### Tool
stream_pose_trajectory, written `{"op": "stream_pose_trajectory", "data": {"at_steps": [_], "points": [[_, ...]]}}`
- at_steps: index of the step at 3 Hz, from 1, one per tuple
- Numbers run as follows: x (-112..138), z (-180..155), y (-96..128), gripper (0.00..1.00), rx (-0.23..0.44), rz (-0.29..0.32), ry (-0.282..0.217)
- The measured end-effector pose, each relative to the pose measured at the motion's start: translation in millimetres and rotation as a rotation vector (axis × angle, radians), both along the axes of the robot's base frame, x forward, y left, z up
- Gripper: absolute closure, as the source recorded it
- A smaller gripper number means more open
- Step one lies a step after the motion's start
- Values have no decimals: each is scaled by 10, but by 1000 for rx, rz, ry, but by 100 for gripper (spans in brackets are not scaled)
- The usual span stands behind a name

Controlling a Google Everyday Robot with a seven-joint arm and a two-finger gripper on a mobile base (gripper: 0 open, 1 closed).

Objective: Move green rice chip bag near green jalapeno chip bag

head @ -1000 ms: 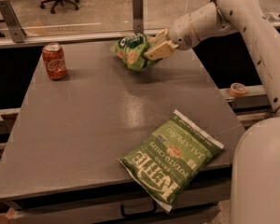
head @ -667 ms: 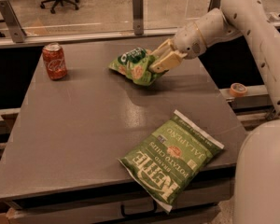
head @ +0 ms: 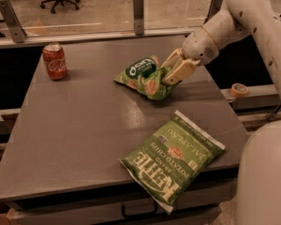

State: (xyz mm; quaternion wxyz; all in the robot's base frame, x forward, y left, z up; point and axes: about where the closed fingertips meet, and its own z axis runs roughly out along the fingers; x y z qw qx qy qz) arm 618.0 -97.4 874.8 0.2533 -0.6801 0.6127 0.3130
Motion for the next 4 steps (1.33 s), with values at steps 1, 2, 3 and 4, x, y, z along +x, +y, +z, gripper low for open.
{"op": "stream_pose_trajectory", "data": {"at_steps": [1, 2, 3, 4], "points": [[-85, -135, -85, 82, -73, 11, 19], [-98, -143, -107, 59, -86, 10, 22], [-98, -141, -109, 35, -86, 10, 22], [-255, -119, -280, 12, -149, -19, 41]]}}
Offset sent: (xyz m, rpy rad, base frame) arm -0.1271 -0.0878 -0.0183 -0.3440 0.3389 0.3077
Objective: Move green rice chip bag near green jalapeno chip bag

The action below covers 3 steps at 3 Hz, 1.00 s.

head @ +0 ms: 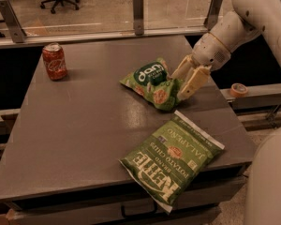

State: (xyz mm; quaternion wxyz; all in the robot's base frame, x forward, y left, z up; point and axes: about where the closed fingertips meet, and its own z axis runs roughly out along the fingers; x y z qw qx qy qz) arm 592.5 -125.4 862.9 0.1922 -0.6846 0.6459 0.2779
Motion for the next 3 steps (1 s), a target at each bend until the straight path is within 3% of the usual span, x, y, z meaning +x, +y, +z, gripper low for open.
{"op": "stream_pose_trajectory", "data": {"at_steps": [1, 2, 3], "points": [[-144, 36, -111, 0, -47, -18, 12], [-284, 86, -229, 0, -85, -25, 7], [-353, 465, -496, 0, -79, -101, -109]]}}
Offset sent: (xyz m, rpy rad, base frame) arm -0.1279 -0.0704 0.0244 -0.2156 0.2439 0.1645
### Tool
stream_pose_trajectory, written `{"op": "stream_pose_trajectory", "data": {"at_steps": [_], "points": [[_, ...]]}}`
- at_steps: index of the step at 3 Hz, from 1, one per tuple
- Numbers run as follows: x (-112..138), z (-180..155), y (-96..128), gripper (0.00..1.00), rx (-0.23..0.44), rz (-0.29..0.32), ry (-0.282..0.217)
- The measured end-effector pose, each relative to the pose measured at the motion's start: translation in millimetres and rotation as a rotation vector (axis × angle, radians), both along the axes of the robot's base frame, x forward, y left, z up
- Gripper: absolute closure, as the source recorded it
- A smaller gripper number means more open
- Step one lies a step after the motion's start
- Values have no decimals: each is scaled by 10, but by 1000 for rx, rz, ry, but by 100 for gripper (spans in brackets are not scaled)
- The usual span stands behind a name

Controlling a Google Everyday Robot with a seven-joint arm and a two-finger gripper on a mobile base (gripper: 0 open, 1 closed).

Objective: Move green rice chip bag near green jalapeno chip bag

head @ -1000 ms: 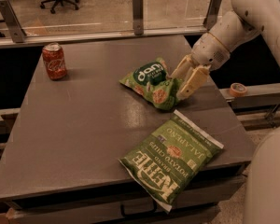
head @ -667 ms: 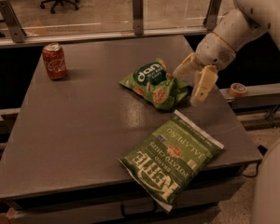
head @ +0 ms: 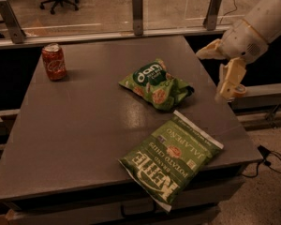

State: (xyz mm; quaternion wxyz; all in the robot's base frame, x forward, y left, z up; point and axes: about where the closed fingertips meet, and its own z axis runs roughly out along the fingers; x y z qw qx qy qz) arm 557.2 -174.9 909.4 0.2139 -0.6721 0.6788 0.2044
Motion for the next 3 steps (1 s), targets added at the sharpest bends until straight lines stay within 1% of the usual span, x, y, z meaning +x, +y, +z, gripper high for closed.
{"op": "stream_pose_trajectory", "data": {"at_steps": [1, 2, 3], "points": [[-20, 755, -356, 0, 76, -131, -250], [109, 1636, -634, 0, 154, -226, -536], [195, 1814, -656, 0, 168, -249, -594]]}}
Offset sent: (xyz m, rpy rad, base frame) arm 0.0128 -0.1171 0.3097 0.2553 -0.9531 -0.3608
